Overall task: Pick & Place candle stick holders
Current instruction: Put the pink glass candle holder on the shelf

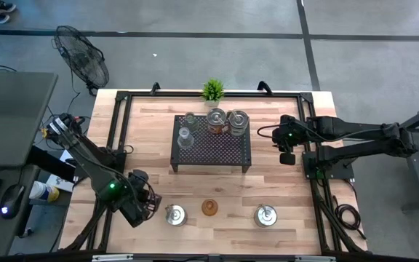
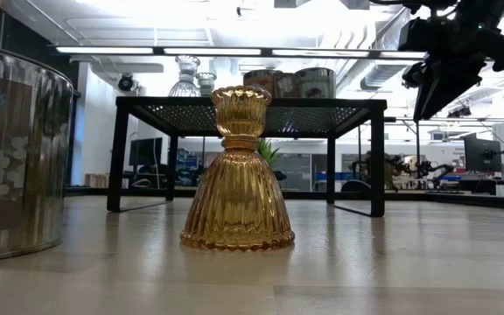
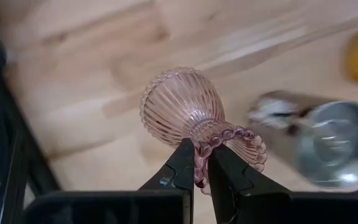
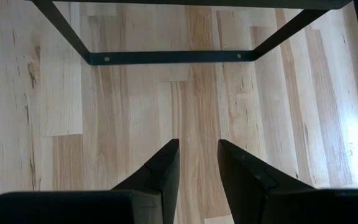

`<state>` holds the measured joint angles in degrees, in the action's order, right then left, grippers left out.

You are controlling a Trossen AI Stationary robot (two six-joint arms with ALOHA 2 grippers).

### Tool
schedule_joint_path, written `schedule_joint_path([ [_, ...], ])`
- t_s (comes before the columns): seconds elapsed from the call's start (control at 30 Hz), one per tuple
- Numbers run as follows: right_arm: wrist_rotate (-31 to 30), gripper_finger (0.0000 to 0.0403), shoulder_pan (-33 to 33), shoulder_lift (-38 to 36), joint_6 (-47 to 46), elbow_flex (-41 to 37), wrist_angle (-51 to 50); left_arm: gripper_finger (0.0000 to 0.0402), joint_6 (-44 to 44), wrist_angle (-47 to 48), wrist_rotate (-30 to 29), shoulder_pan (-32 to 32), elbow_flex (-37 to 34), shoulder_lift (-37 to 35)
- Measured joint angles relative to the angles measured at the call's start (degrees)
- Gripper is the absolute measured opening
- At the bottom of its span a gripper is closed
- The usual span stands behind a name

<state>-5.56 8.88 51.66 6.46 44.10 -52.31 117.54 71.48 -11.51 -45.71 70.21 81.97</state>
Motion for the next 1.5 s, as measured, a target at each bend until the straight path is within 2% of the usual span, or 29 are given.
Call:
schedule_joint_path([
  [0.2,-0.02,0.0101,0.00,0.00,0.00,0.00,0.00,0.0015,-8.15,1.63,-7.22,3.14,6.59,-0.07],
  [0.47,0.00,0.0101,0.00,0.00,0.00,0.00,0.00,0.0015,-27.31,1.54,-6.66,14.07,15.22,-0.09],
  [0.63,0.00,0.0101,-0.02,0.00,0.00,-0.02,0.00,0.0015,-37.70,0.80,-5.11,20.12,19.67,-0.09],
  [0.8,0.00,0.0101,0.00,0.00,0.00,0.00,0.00,0.0015,-46.08,-3.02,-2.72,25.72,21.01,-0.09],
  [1.13,0.00,0.0101,-0.02,0.00,0.04,0.00,0.02,0.0015,-62.94,-12.31,7.18,38.50,21.03,3.50],
  [1.5,-0.02,0.0101,-0.02,0.02,0.39,0.00,0.02,0.0015,-72.95,-14.84,12.24,49.69,21.03,5.46],
])
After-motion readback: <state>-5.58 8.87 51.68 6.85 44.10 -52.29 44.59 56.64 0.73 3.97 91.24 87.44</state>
